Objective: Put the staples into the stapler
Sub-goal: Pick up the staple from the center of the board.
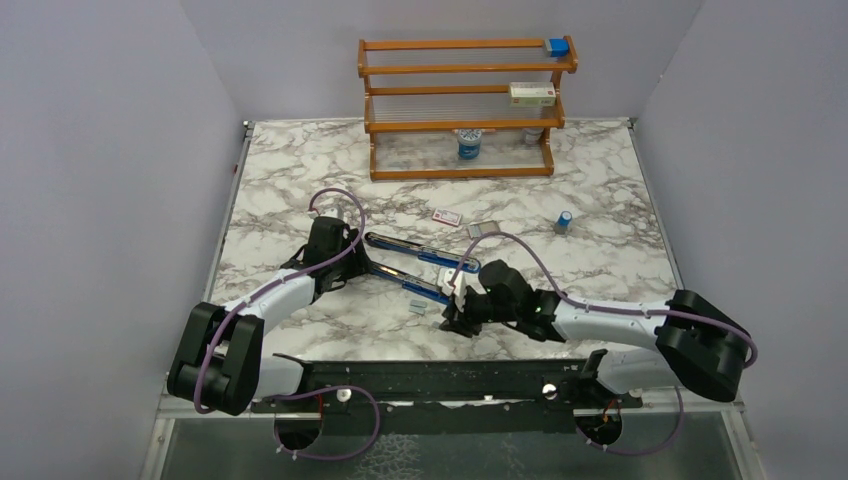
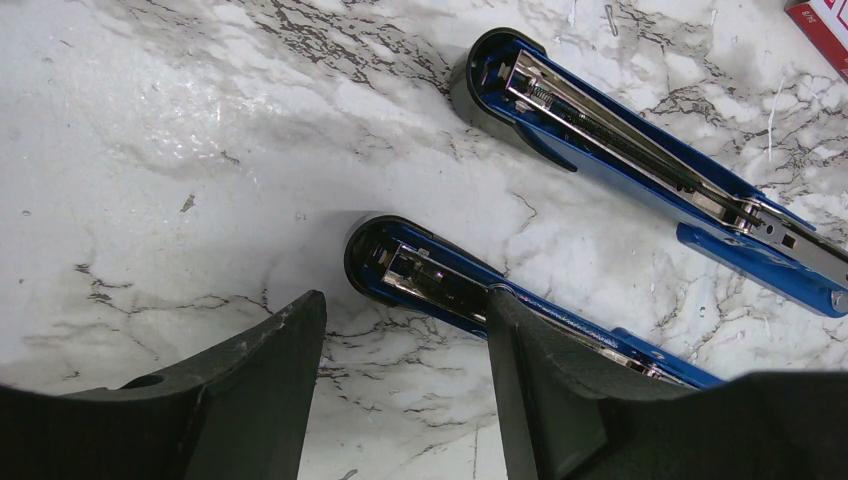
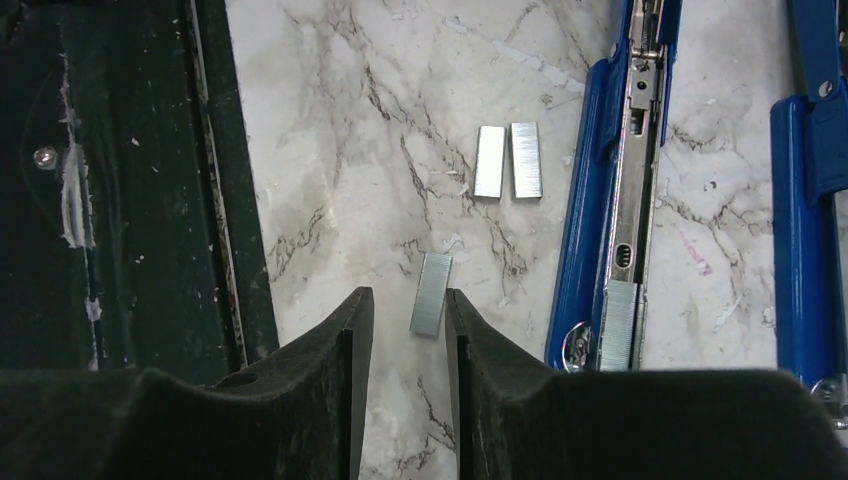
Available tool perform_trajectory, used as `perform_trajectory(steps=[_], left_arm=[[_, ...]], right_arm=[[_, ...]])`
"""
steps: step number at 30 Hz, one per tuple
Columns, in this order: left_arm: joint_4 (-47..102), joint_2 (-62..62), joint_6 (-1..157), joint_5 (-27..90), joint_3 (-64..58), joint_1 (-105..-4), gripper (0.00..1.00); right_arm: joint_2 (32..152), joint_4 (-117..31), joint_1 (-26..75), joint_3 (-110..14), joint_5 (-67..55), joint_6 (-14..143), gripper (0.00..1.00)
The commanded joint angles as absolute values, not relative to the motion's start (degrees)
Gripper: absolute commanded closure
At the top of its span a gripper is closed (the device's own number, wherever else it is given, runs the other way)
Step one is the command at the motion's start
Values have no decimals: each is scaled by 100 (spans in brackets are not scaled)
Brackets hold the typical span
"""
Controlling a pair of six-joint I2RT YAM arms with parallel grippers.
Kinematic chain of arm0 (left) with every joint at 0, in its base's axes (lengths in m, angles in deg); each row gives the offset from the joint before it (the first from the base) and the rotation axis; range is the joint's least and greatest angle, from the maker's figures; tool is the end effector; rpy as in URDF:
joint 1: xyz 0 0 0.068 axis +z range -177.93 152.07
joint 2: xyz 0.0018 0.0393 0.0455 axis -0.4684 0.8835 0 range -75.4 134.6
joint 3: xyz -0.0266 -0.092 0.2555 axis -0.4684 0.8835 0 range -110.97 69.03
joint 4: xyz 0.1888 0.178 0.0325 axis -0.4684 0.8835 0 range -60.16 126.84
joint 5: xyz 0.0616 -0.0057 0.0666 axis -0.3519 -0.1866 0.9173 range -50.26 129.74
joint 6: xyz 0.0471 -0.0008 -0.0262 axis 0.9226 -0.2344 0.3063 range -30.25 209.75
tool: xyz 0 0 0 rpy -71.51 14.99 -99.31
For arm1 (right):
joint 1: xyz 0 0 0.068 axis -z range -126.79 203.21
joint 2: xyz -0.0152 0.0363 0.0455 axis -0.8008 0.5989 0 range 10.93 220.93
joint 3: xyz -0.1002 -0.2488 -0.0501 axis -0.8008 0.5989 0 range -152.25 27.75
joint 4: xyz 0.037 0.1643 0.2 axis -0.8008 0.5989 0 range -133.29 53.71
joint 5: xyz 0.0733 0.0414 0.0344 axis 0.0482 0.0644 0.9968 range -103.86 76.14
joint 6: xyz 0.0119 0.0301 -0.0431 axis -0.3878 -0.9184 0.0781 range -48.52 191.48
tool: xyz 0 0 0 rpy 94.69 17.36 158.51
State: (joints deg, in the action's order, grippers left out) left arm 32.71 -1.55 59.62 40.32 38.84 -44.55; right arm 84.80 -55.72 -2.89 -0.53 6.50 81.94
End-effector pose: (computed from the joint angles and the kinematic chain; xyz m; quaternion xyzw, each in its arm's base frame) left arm 0.2307 -0.0685 0.1619 -0.1111 0.9222 -0.1426 0.3419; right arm 0.1297 0.2151 0.1754 -0.5453 0.6775 0.3249 0.3715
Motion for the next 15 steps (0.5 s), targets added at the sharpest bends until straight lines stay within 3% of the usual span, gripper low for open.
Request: perform_trajectory(steps=[1,15], left_arm=[[3458,-114,6099,4198,3811,-4463,38],[3446,-113,6101,4204,3826,-4459,38]], right_arm=[[8723,-6215,-451,181,392,7992,64],[9228,-6950,-627,578,-62,7896,64]])
